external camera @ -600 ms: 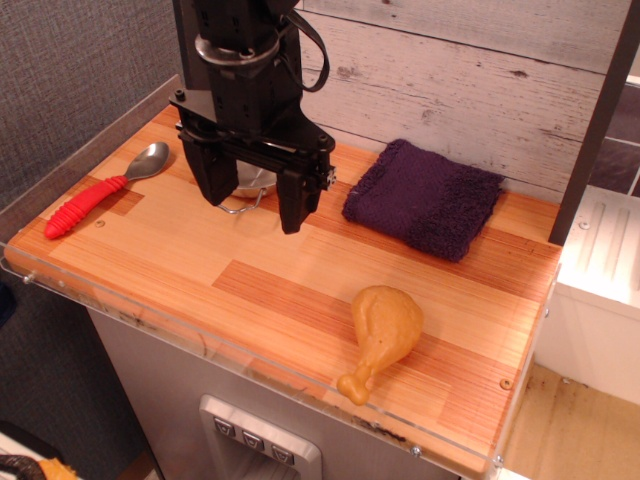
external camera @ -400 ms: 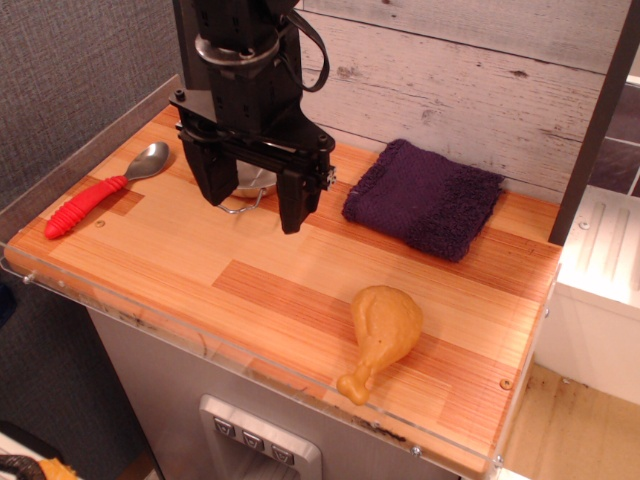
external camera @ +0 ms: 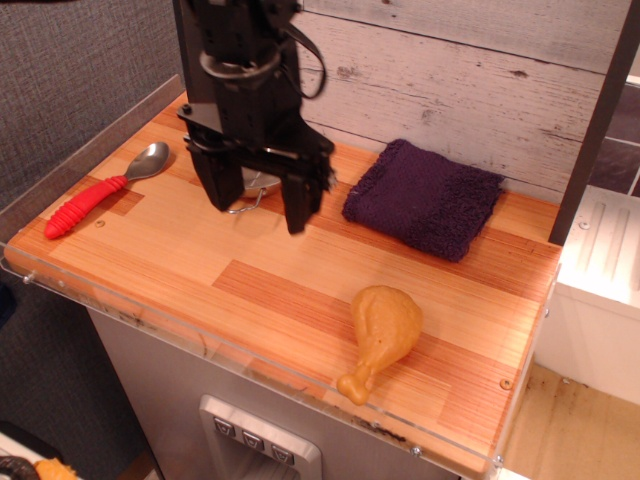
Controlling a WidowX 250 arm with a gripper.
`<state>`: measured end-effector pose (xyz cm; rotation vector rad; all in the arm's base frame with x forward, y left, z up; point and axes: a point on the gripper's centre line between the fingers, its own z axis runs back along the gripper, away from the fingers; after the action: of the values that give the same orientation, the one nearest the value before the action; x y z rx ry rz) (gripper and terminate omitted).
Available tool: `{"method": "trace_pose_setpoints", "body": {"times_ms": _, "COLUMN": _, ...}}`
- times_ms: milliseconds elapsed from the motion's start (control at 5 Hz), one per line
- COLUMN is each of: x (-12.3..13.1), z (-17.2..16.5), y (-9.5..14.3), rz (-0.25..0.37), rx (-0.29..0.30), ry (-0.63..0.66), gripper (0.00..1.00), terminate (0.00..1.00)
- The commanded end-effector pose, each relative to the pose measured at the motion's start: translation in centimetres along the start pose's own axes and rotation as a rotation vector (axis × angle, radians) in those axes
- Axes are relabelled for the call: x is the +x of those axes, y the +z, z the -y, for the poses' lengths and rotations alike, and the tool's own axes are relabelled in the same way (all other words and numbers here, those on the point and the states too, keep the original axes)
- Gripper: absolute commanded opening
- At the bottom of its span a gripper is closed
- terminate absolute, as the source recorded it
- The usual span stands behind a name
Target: Put the bowl on the cloth.
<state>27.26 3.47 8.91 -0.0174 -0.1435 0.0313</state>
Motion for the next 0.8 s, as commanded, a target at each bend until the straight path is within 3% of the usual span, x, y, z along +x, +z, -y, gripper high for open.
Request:
{"method": "trace_pose_setpoints", "body": {"times_ms": 0, "x": 4.6, "z": -3.1, "y": -2.4, "rz": 0.067, "rx": -0.052, "ry": 0.054, "gripper": 1.0, "terminate": 0.0}}
{"method": "trace_pose_setpoints", "body": {"times_ms": 200, "x": 6.3, "z": -3.6, "y": -5.1, "rz": 0.031, "rx": -0.069, "ry": 0.056, "gripper": 1.0, "terminate": 0.0}}
{"method": "trace_pose_setpoints", "body": {"times_ms": 600, "x": 9.5, "z": -2.8, "y": -7.0, "rz": 0.013, "rx": -0.098, "ry": 0.033, "gripper": 1.0, "terminate": 0.0}}
